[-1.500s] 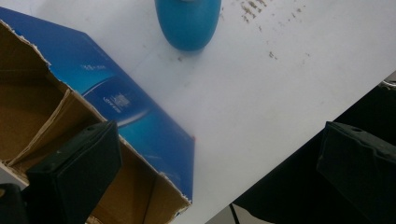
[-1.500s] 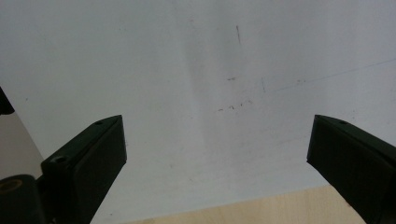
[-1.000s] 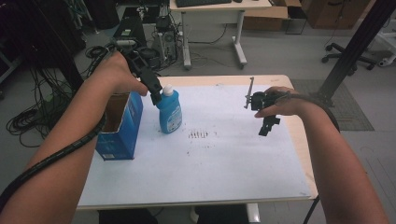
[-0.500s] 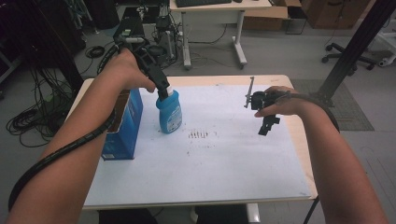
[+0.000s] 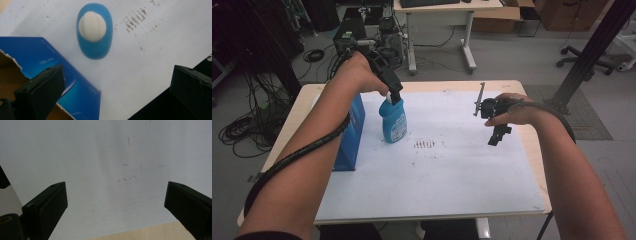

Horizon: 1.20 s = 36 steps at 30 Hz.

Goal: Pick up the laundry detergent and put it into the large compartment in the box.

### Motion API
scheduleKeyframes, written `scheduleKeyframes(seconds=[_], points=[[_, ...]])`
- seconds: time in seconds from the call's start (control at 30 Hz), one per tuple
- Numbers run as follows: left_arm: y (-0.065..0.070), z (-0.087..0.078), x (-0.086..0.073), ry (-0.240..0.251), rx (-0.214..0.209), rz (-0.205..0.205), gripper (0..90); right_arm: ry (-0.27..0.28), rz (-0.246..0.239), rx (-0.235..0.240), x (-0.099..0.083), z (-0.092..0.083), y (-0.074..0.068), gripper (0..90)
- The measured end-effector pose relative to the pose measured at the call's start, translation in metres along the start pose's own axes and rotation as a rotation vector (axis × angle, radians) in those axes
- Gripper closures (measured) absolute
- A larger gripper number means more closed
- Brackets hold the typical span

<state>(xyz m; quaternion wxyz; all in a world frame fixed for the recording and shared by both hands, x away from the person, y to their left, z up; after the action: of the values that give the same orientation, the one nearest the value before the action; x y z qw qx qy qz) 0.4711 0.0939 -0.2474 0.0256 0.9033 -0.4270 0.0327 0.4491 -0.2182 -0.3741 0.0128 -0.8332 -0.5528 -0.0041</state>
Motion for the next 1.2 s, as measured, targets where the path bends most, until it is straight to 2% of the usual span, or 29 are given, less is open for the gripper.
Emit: scheduleKeyframes(seconds=[0.47,0.63,0.8,1.2], points=[[-0.005,0.024,0.017,0.003,0.004,-0.011,0.2,0.007,-0.014,-0.014,0.000,-0.001,-0.003,4.7],[-0.009,0.031,0.018,-0.004,0.009,-0.006,0.2,0.004,-0.014,-0.013,0.000,0.001,-0.002,4.8],[-0.014,0.040,0.018,-0.011,0.017,-0.027,0.2,-0.001,-0.014,-0.009,0.001,0.004,-0.003,4.8],[-0.018,0.053,0.019,-0.018,0.004,-0.033,0.2,-0.008,-0.015,-0.005,0.000,0.010,-0.003,4.8]])
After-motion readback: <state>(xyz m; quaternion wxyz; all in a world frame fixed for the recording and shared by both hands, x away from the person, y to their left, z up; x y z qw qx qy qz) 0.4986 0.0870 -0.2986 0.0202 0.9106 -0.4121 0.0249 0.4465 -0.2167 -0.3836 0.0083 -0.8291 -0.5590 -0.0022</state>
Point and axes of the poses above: each handheld gripper's, and its own axes: z roughly forward along the jaws, x roughly out of its top, y roughly to its right, the point moved 6 cm from there along z, roughly forward along the jaws, and after that the axes turned 10 degrees about z, right-handed, at the moved point
